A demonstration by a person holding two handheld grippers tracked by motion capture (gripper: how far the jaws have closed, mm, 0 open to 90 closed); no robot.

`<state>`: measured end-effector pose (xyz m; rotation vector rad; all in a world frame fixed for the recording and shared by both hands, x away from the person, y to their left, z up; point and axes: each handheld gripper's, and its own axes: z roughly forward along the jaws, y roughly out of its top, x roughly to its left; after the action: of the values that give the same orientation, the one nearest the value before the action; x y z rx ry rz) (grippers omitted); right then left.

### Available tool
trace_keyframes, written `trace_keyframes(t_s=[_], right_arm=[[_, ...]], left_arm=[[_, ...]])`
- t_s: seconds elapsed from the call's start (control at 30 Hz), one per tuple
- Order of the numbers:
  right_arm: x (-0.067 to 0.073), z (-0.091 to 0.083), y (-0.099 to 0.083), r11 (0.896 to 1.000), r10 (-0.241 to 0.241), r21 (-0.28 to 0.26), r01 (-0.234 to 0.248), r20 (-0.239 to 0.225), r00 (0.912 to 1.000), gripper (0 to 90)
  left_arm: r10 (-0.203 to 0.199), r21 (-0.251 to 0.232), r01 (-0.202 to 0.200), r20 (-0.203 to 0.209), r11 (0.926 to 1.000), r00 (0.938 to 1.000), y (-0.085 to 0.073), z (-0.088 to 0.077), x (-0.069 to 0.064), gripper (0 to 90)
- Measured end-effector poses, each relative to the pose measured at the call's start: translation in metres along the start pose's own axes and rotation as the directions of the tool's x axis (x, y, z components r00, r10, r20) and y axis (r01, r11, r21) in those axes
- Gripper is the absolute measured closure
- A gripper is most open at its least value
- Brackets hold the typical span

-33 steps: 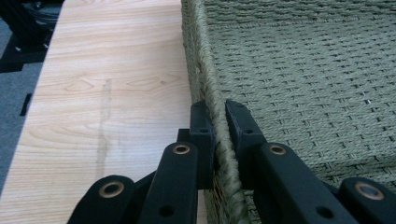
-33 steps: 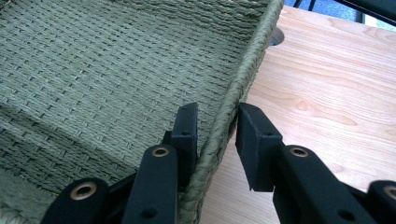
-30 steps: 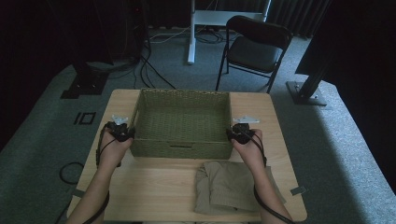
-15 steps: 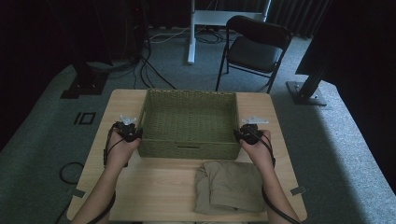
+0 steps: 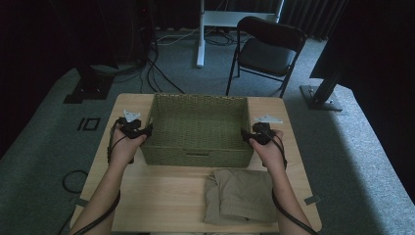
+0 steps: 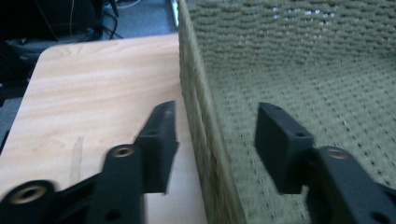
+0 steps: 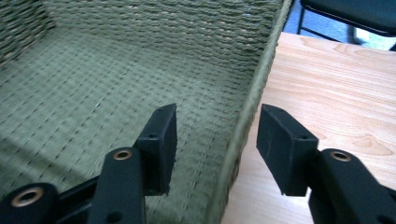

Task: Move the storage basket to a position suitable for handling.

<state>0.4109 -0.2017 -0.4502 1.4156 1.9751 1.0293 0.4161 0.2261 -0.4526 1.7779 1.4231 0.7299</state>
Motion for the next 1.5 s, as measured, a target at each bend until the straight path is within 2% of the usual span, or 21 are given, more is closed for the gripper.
trace_keyframes(t_s=[0.07, 0.13, 0.2, 0.27, 0.33, 0.37, 0.4, 0.47, 0.5, 0.57, 0.73, 0.9, 0.97, 1.07, 1.2, 1.5], right_arm=[[0.0, 0.009, 0.0, 1.0, 0.012, 0.012, -0.012, 0.027, 0.9996, 47.1], [-0.001, 0.019, -0.001, 0.999, 0.016, 0.034, -0.018, 0.059, 0.9981, 49.1], [-0.002, 0.025, -0.002, 0.998, 0.044, 0.05, -0.047, 0.06, 0.9972, 51.6], [0.0, 0.03, -0.003, 0.996, 0.043, 0.076, -0.048, 0.069, 0.9967, 55.6], [0.0, 0.035, -0.005, 0.992, 0.043, 0.114, -0.053, 0.081, 0.9957, 63.1], [0.0, 0.037, -0.006, 0.988, 0.057, 0.136, -0.069, 0.088, 0.9945, 66.2], [0.0, 0.038, -0.007, 0.986, 0.075, 0.14, -0.088, 0.1, 0.9922, 69.9], [0.001, 0.039, -0.008, 0.984, 0.093, 0.14, -0.111, 0.132, 0.9869, 75.2], [0.002, 0.039, -0.008, 0.985, 0.082, 0.142, -0.103, 0.148, 0.9856, 76.6], [0.003, 0.04, -0.008, 0.987, 0.054, 0.144, -0.078, 0.166, 0.9846, 78.0], [0.002, 0.039, -0.008, 0.988, 0.058, 0.133, -0.081, 0.171, 0.9836, 78.7], [-0.003, 0.038, -0.009, 0.988, 0.053, 0.137, -0.078, 0.175, 0.9831, 79.1], [-0.006, 0.037, -0.009, 0.988, 0.045, 0.141, -0.071, 0.179, 0.9828, 79.3], [-0.012, 0.035, -0.01, 0.987, 0.044, 0.141, -0.07, 0.182, 0.9824, 79.4], [-0.023, 0.032, -0.012, 0.987, 0.04, 0.145, -0.067, 0.185, 0.982, 79.5], [-0.049, 0.024, -0.016, 0.985, 0.062, 0.145, -0.091, 0.192, 0.9795, 79.6]], left_arm=[[0.005, 0.013, -0.005, -0.019, 0.9999, 0.9998, 0.0, 0.008, 0.002, 47.2], [-0.028, 0.029, 0.029, -0.015, 0.9992, 0.9995, -0.002, 0.014, 0.004, 46.9], [0.006, 0.04, -0.005, -0.015, 0.9992, 0.9999, -0.005, 0.02, 0.001, 47.8], [0.026, 0.061, -0.025, -0.008, 0.9978, 0.9996, -0.011, 0.027, -0.001, 49.6], [0.023, 0.087, -0.022, -0.012, 0.996, 0.9997, -0.017, 0.032, -0.002, 58.8], [-0.004, 0.095, 0.005, -0.009, 0.9955, 0.9999, -0.018, 0.032, -0.002, 65.3], [-0.03, 0.08, 0.03, -0.003, 0.9963, 0.9995, -0.018, 0.032, -0.002, 75.2], [-0.007, 0.09, 0.008, -0.016, 0.9959, 0.9999, -0.018, 0.032, -0.004, 79.1], [0.012, 0.097, -0.009, -0.025, 0.9952, 0.9996, -0.018, 0.031, -0.005, 80.0], [0.005, 0.107, -0.002, -0.029, 0.9943, 0.9996, -0.017, 0.031, -0.007, 80.5], [-0.018, 0.111, 0.021, -0.028, 0.9935, 0.9994, -0.017, 0.032, -0.008, 80.3], [-0.013, 0.113, 0.016, -0.029, 0.9935, 0.9995, -0.016, 0.033, -0.015, 80.4], [0.001, 0.116, 0.002, -0.029, 0.9932, 0.9996, -0.014, 0.034, -0.019, 80.4], [0.017, 0.12, -0.013, -0.033, 0.9926, 0.9993, -0.013, 0.036, -0.027, 80.5], [0.013, 0.12, -0.01, -0.029, 0.9927, 0.9995, -0.012, 0.039, -0.039, 80.5], [0.007, 0.119, -0.005, -0.016, 0.9928, 0.9998, -0.008, 0.046, -0.063, 80.3]])
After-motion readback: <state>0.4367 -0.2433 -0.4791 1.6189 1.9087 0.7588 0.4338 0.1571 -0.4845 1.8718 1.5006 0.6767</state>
